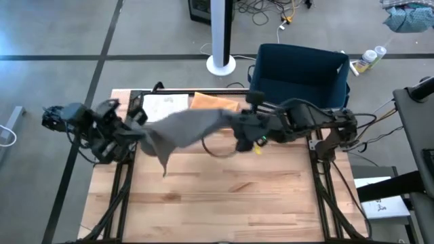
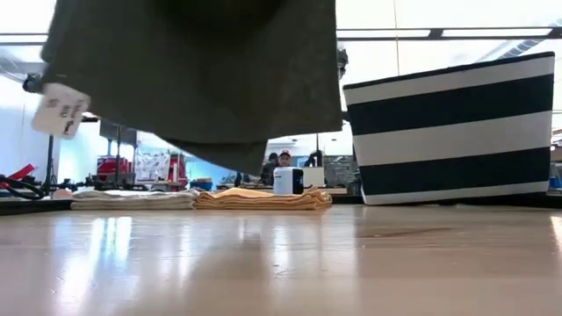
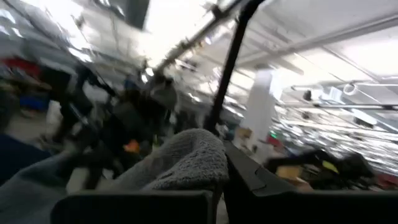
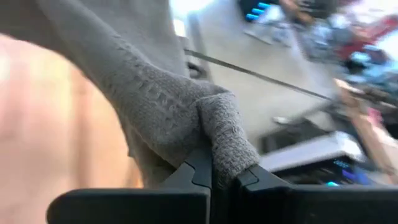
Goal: Fold towel
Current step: Fold the black towel
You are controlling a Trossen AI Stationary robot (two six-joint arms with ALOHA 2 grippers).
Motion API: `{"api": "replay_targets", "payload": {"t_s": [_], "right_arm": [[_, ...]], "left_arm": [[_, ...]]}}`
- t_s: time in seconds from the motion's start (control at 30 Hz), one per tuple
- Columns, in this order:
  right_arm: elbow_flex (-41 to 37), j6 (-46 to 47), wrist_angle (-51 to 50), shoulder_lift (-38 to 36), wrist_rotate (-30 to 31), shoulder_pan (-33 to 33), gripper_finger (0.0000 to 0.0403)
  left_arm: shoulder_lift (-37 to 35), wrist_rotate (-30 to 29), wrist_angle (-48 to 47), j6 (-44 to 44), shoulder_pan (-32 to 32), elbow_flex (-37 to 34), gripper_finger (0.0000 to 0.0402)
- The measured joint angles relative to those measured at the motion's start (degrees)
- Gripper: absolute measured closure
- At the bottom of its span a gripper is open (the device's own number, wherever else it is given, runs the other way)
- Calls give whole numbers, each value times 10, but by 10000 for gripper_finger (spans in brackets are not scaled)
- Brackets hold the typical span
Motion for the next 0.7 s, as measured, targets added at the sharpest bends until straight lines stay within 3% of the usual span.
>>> {"api": "replay_targets", "payload": {"t_s": [0.27, 0.43, 0.57, 0.7], "right_arm": [[0, 101, -51, -64, -7, 135, 403], [-1, 148, -63, -87, 5, 171, 403], [-15, 157, -93, -79, 67, 158, 403], [-30, 175, -119, -69, 111, 142, 403]], "left_arm": [[51, 4, 9, -73, -5, 17, 399], [73, -156, -26, -140, -18, 7, 399], [74, -280, -62, -190, -17, -25, 395], [63, -291, -7, -201, -18, -49, 393]]}}
